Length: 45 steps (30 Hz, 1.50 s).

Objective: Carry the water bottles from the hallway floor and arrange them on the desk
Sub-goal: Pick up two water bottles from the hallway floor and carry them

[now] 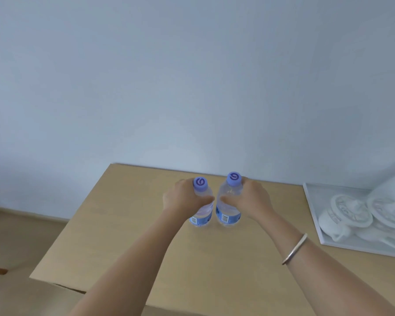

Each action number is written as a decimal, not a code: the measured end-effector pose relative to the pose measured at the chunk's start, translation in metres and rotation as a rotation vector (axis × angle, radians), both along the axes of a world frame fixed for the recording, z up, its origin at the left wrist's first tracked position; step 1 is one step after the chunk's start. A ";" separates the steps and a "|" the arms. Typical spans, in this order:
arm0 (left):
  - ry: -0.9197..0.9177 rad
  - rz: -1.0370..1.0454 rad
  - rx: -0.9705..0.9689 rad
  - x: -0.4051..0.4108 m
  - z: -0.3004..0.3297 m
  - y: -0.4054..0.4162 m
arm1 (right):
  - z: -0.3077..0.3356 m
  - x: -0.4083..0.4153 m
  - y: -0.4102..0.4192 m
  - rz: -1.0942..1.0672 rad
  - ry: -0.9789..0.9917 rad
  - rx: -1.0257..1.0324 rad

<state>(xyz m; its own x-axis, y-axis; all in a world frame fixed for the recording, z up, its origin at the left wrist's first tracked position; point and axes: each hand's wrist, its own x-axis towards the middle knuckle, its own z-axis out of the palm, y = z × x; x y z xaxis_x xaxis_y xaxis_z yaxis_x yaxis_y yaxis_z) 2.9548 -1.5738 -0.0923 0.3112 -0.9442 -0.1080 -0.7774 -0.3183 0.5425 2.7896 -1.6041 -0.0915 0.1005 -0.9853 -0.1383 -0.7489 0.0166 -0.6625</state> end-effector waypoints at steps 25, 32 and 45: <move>0.073 -0.052 0.033 0.007 -0.020 -0.070 | -0.024 0.013 -0.049 -0.184 -0.016 0.053; 0.119 -0.031 0.028 -0.005 -0.035 -0.056 | -0.019 0.013 -0.045 -0.149 0.009 0.090; 0.252 0.014 -0.096 -0.084 -0.048 0.018 | -0.005 -0.069 0.041 -0.240 0.085 0.060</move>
